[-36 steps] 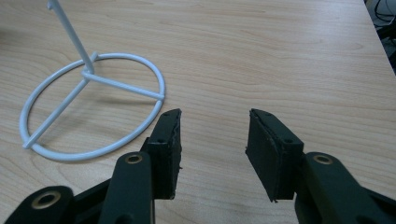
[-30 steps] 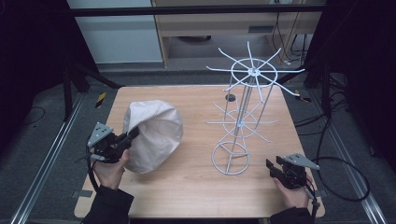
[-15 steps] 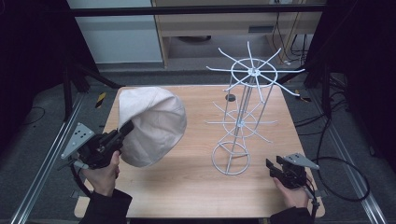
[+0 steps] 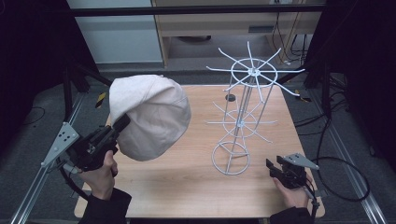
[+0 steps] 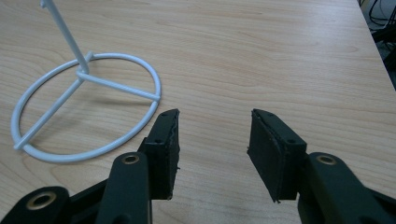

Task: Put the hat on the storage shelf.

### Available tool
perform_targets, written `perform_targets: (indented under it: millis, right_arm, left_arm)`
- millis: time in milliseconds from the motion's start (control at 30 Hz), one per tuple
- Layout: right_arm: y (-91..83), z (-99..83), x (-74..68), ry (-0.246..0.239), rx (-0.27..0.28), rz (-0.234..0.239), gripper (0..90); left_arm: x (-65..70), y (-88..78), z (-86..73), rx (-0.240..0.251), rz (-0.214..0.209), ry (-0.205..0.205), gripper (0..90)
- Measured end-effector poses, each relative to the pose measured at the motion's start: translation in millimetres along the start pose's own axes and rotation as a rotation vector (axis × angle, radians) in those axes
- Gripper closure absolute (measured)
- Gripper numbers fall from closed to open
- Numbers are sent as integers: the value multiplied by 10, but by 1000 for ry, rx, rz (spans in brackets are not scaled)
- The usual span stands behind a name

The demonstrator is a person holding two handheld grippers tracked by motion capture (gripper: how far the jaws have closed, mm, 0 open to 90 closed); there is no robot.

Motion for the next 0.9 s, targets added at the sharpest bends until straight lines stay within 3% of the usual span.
perform_targets:
  millis: [433,900]
  right_arm:
    - [-4,1,8,6,0,1,531]
    - [3,1,14,-1,0,-5,531]
  left_arm:
    - [117,42,160,144,-50,-21,889]
    - [231,100,363,223,-102,-36,889]
Point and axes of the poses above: each handheld gripper's, and its own axes: y roughly forward along the jaws, z roughly out of its top, x roughly to its right, the point moved 1 cm from there along y, roughly forward along the jaws, and after that the axes turned 7 degrees about y, right-handed, at the moved point
